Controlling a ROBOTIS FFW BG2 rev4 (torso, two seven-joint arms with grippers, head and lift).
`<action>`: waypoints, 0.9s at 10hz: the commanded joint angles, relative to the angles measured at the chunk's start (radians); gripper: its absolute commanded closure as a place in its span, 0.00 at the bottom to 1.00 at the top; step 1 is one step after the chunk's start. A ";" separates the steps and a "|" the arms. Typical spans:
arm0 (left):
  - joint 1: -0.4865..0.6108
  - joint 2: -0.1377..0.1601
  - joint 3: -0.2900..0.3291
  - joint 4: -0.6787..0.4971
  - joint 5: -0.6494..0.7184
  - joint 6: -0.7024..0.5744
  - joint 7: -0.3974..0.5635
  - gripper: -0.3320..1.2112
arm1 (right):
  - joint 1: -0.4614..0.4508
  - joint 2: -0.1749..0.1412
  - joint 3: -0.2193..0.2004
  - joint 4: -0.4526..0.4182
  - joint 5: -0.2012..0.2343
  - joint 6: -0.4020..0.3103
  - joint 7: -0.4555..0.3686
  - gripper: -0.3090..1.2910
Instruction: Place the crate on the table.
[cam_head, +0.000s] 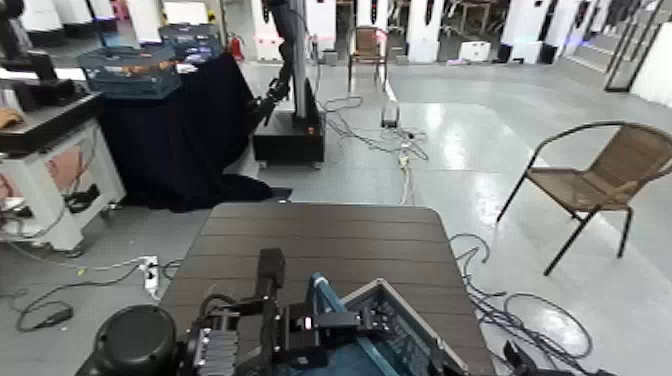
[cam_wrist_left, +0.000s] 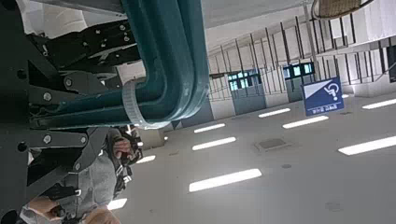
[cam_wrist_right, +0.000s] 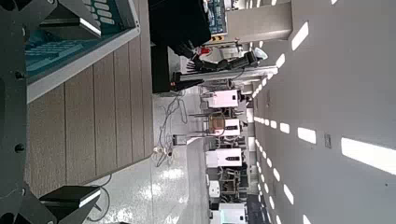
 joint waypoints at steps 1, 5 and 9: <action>-0.002 0.000 -0.002 0.002 0.002 0.000 0.000 0.99 | 0.000 -0.001 0.001 0.001 0.000 -0.002 0.000 0.27; -0.008 -0.001 -0.008 0.012 0.005 -0.003 0.000 0.99 | -0.002 0.001 0.002 0.002 0.000 -0.002 0.000 0.27; -0.060 -0.007 -0.020 0.101 0.005 -0.015 0.011 0.99 | -0.005 0.001 0.005 0.005 -0.003 -0.006 0.000 0.27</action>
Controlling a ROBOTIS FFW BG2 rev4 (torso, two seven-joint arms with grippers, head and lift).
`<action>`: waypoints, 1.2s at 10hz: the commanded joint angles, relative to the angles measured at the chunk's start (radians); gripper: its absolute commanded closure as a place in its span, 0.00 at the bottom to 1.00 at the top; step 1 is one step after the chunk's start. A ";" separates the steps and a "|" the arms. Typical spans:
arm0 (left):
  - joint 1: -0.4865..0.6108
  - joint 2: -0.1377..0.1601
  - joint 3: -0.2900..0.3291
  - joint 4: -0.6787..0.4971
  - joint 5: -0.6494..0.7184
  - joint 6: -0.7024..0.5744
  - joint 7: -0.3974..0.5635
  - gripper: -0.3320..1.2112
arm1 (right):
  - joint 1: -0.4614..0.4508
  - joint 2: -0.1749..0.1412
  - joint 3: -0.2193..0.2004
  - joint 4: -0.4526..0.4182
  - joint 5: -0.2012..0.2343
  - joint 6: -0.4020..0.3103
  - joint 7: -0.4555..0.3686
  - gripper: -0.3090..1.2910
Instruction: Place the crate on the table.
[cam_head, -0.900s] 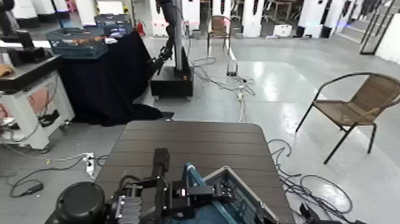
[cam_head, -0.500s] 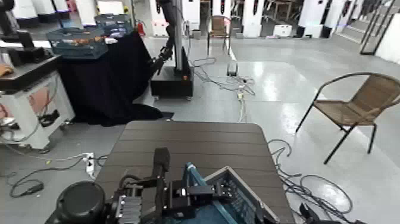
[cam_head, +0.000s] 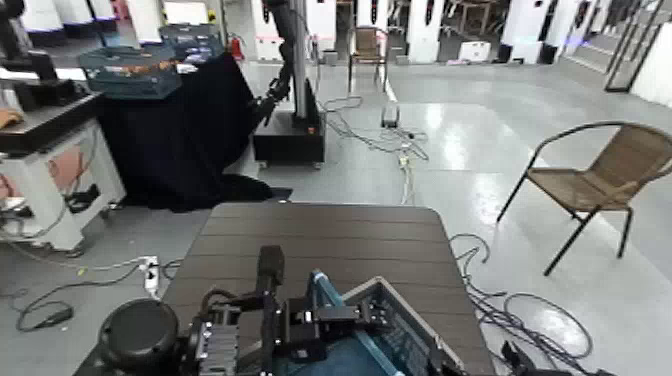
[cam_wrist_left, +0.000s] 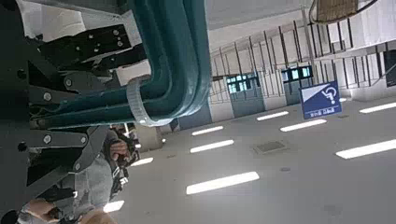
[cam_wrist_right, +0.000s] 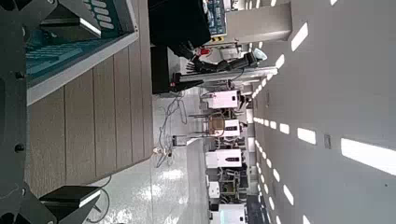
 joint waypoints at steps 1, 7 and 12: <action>-0.056 -0.006 -0.022 0.086 0.000 -0.009 -0.003 0.99 | -0.002 -0.002 0.002 0.002 -0.003 -0.002 0.000 0.27; -0.200 -0.016 -0.108 0.275 -0.029 -0.090 -0.067 0.99 | -0.011 -0.003 0.011 0.014 -0.015 -0.014 0.000 0.27; -0.311 -0.046 -0.154 0.468 -0.130 -0.138 -0.190 0.99 | -0.020 -0.008 0.022 0.019 -0.020 -0.017 0.000 0.27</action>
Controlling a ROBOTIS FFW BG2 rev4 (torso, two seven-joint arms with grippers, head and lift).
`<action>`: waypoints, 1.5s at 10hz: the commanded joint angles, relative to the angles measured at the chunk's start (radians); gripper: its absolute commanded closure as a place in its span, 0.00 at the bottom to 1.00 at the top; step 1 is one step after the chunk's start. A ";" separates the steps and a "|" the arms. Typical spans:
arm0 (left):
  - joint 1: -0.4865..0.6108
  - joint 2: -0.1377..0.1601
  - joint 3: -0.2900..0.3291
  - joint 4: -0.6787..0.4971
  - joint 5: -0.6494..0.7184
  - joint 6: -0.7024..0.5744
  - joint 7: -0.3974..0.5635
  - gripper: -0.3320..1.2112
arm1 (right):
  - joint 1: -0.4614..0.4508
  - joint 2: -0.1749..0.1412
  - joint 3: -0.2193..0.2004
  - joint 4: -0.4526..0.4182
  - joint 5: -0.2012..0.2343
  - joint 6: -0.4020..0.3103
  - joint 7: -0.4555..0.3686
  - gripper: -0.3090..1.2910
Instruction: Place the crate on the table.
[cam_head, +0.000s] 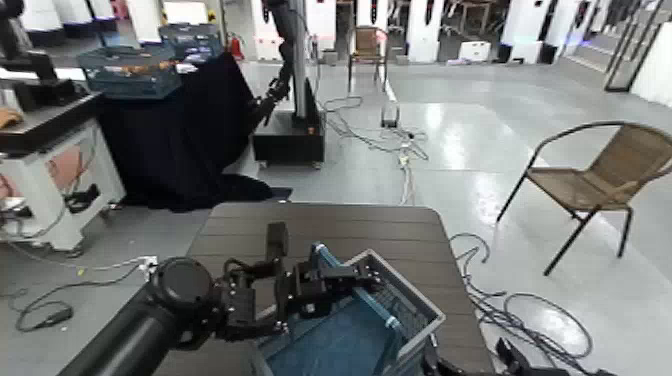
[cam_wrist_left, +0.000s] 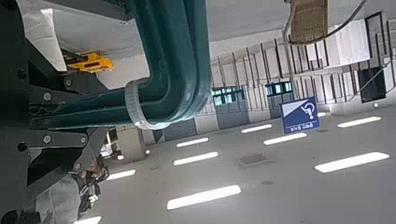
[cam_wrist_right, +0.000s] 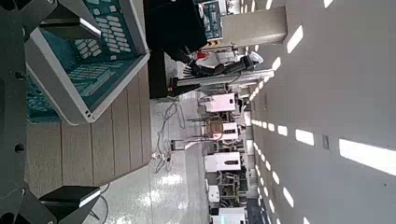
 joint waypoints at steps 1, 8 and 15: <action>-0.046 -0.009 -0.007 0.087 -0.036 -0.015 -0.032 0.99 | -0.008 -0.004 0.007 0.004 -0.005 0.000 0.000 0.27; -0.095 -0.013 -0.034 0.190 -0.062 -0.036 -0.086 0.99 | -0.017 -0.006 0.016 0.009 -0.007 -0.003 0.000 0.27; -0.087 -0.013 -0.005 0.214 -0.101 -0.085 -0.130 0.24 | -0.014 -0.010 0.010 0.009 -0.014 -0.009 0.000 0.27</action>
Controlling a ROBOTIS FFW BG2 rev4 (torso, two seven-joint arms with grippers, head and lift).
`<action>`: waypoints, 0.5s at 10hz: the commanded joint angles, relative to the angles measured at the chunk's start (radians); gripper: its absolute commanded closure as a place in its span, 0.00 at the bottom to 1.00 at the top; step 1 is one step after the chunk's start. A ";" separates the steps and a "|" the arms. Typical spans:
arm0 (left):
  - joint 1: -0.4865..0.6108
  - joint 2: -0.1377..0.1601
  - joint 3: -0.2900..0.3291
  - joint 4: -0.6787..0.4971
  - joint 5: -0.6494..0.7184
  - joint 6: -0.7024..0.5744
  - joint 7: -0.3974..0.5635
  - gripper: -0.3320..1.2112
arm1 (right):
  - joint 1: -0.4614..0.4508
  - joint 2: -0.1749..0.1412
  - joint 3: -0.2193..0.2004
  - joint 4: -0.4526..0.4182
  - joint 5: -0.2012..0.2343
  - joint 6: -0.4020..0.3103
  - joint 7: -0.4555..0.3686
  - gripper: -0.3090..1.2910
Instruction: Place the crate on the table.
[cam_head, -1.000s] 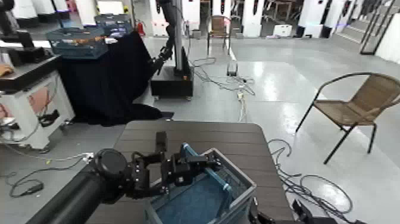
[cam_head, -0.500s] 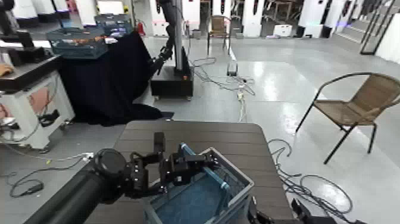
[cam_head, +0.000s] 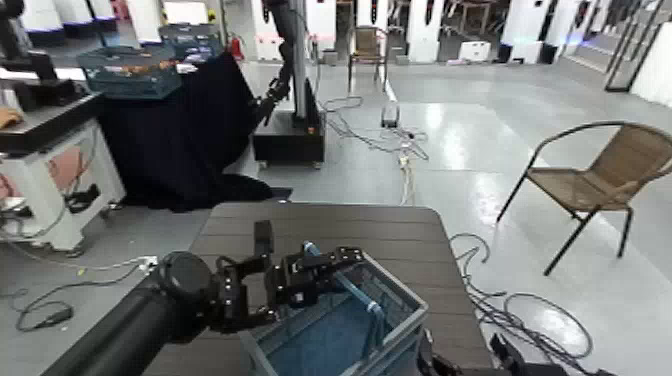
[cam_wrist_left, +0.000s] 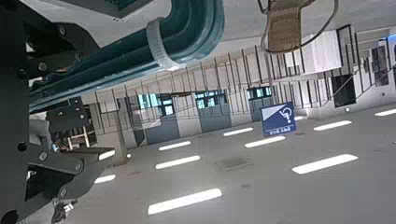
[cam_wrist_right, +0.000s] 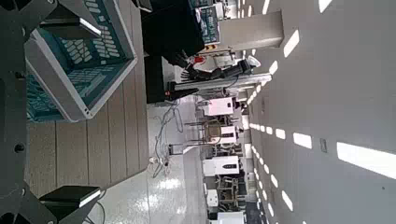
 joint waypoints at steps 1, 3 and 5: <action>0.014 0.003 0.042 -0.001 -0.051 -0.007 0.000 0.24 | 0.002 -0.001 -0.004 0.000 -0.003 -0.003 0.000 0.27; 0.031 0.005 0.085 -0.019 -0.126 -0.022 0.000 0.24 | 0.003 -0.003 -0.007 0.000 -0.003 -0.003 0.000 0.27; 0.063 0.013 0.149 -0.072 -0.219 -0.045 0.007 0.24 | 0.005 -0.003 -0.007 0.000 -0.005 -0.001 0.000 0.27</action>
